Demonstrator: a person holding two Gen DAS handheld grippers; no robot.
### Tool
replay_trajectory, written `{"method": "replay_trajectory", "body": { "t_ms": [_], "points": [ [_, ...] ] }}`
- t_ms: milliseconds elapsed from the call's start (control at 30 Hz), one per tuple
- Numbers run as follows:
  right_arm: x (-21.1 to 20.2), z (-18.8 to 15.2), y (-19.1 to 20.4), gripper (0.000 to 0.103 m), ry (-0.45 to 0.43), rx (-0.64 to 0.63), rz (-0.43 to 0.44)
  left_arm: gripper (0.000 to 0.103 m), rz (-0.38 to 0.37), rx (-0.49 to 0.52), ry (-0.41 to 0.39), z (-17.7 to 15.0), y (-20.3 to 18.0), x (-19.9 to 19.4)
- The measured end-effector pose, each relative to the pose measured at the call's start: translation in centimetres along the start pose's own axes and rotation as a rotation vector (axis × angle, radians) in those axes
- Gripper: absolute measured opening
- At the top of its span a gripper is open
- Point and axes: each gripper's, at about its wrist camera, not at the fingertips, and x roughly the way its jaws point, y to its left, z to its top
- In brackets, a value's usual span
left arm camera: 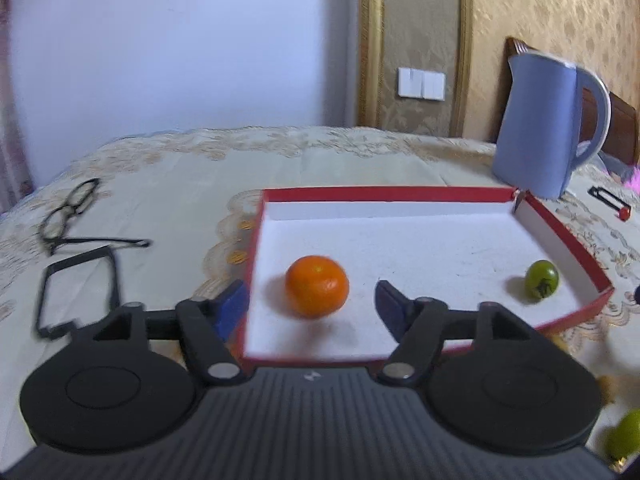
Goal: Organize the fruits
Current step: 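Carry the orange into the tray and open the left gripper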
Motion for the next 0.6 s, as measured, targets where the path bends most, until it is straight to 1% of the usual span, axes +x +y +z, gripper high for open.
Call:
{"method": "replay_trajectory", "body": {
  "t_ms": [33, 100, 200, 300, 367, 433, 600],
  "points": [
    [0.0, 0.0, 0.0, 0.090, 0.000, 0.001, 0.000, 0.074, 0.009, 0.003, -0.011, -0.3, 0.0, -0.9],
    [0.0, 0.0, 0.0, 0.090, 0.000, 0.001, 0.001, 0.075, 0.004, 0.011, -0.034, -1.2, 0.1, -2.9],
    [0.0, 0.0, 0.0, 0.090, 0.000, 0.000, 0.000, 0.080, -0.060, -0.007, -0.033, -2.5, 0.7, -5.2],
    [0.0, 0.0, 0.0, 0.090, 0.000, -0.001, -0.001, 0.080, -0.118, -0.006, 0.001, -3.9, 0.9, -6.4],
    [0.0, 0.0, 0.0, 0.090, 0.001, -0.003, -0.002, 0.080, -0.135, 0.007, 0.026, -4.8, 0.7, -6.7],
    [0.0, 0.0, 0.0, 0.090, 0.001, -0.003, -0.002, 0.081, -0.128, 0.016, 0.030, -5.6, 0.5, -6.9],
    [0.0, 0.0, 0.0, 0.090, 0.002, -0.007, -0.005, 0.082, -0.070, -0.009, 0.073, -6.2, 1.1, -5.8]
  ]
}}
